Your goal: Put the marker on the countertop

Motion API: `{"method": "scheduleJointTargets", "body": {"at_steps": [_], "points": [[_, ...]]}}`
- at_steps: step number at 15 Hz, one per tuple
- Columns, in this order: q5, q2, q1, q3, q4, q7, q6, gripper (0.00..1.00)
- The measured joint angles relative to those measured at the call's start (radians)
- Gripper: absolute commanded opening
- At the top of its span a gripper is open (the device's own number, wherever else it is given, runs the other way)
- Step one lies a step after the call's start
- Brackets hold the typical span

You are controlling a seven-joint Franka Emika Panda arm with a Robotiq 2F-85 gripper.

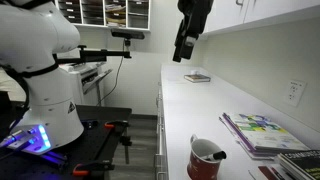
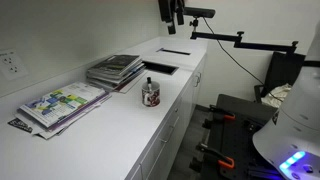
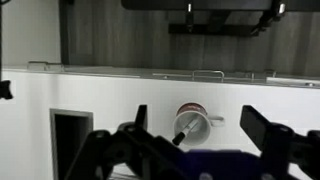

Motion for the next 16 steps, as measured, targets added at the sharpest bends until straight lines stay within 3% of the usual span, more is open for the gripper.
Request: {"method": "scheduleJointTargets", "body": {"at_steps": [7,13,16], "points": [[0.010,0.000,0.006,-0.001,-0.006,0.008,0.023,1.00],[0.121,0.029,0.042,0.027,-0.179,0.250,0.371,1.00],[0.126,0.095,0.042,0.034,-0.260,0.307,0.538,1.00]]}}
